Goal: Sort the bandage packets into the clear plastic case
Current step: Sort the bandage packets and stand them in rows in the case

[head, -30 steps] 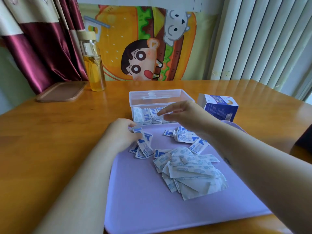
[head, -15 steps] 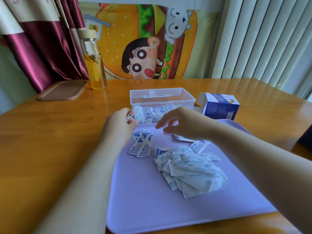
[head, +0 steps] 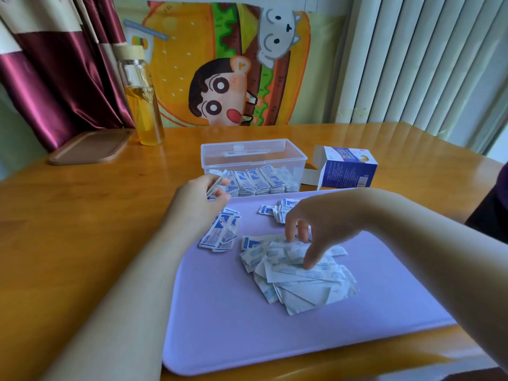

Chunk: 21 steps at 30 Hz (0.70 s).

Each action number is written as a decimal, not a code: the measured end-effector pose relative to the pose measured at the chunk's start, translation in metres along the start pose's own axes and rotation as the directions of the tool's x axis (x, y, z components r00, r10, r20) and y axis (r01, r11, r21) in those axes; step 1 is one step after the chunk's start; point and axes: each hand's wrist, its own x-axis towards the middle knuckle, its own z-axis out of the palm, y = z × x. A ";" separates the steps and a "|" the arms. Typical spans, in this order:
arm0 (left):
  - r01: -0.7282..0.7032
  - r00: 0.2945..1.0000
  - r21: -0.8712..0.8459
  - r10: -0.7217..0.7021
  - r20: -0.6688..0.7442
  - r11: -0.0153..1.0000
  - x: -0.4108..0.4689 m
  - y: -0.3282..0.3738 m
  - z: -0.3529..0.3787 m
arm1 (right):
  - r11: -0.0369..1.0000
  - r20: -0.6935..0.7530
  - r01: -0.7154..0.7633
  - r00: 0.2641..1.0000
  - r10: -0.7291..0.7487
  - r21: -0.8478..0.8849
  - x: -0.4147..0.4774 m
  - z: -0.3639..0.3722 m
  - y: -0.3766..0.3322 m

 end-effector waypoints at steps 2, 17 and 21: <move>0.000 1.000 0.001 0.000 0.000 1.000 0.000 0.000 0.000 | 1.000 0.010 -0.005 1.000 0.005 0.025 0.002 0.001 0.003; -0.011 1.000 -0.012 0.011 -0.006 1.000 0.000 -0.002 0.001 | 0.982 -0.126 0.037 0.992 -0.014 0.184 -0.006 -0.008 0.026; -0.011 1.000 -0.003 0.011 -0.006 1.000 0.000 -0.001 0.001 | 0.994 -0.010 0.075 0.997 -0.074 0.075 -0.009 -0.005 0.007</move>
